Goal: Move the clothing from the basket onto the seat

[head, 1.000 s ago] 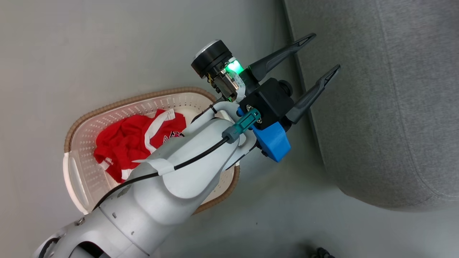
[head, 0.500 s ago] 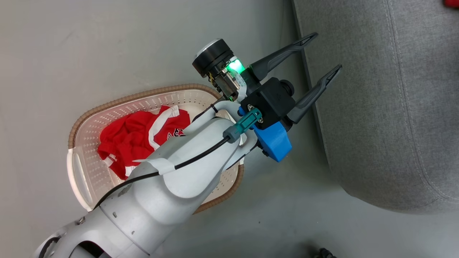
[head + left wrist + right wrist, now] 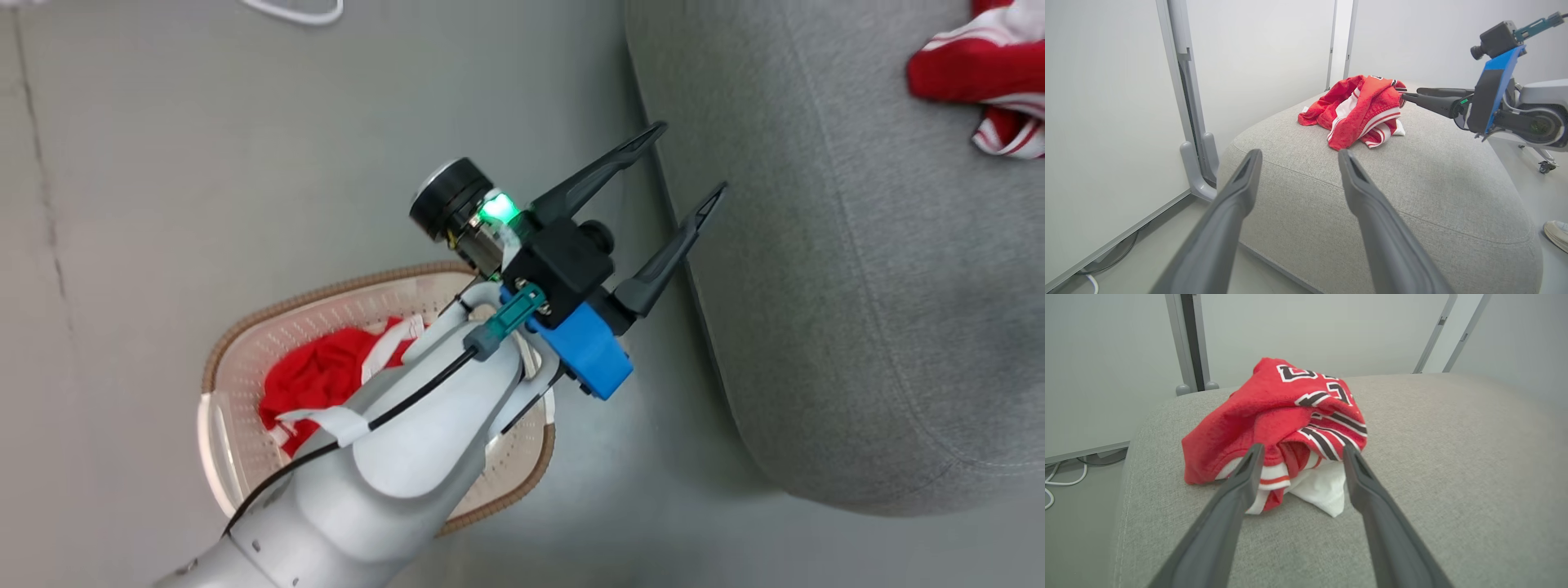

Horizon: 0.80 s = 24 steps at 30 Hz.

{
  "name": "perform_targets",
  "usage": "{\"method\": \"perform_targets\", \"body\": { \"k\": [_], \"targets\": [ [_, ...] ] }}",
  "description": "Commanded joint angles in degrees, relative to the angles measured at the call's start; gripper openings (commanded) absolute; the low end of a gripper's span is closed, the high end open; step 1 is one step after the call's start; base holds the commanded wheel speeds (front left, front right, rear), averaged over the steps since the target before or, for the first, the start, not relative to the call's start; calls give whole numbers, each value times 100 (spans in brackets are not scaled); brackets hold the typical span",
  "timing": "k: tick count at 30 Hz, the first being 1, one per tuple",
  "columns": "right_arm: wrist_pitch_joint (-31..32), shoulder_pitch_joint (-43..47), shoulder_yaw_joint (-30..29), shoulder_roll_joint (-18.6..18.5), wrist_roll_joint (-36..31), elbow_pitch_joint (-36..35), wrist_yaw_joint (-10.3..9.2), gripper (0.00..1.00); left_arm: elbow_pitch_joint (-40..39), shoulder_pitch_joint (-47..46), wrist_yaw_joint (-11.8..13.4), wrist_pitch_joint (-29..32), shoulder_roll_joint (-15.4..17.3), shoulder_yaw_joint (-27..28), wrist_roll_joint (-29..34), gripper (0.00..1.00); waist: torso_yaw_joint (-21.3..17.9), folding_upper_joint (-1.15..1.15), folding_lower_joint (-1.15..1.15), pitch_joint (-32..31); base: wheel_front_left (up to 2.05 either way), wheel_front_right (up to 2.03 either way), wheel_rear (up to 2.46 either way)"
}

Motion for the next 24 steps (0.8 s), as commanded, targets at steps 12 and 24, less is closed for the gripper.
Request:
{"method": "perform_targets", "body": {
  "k": [12, 24],
  "targets": [
    [-23, 1376, 296, 495, -259, -1552, 2, 100, -210, 1107, 131, -16, 146, 986, 85, 100, 404, 0, 0, -1358, 0, 0, 0],
    [-23, 2104, 1330, 923, -190, -2525, 1, 100, -612, 2154, 267, -16, 214, 2242, 325, 100, 991, 0, 0, -2101, 0, 0, 0]
  ]
}}
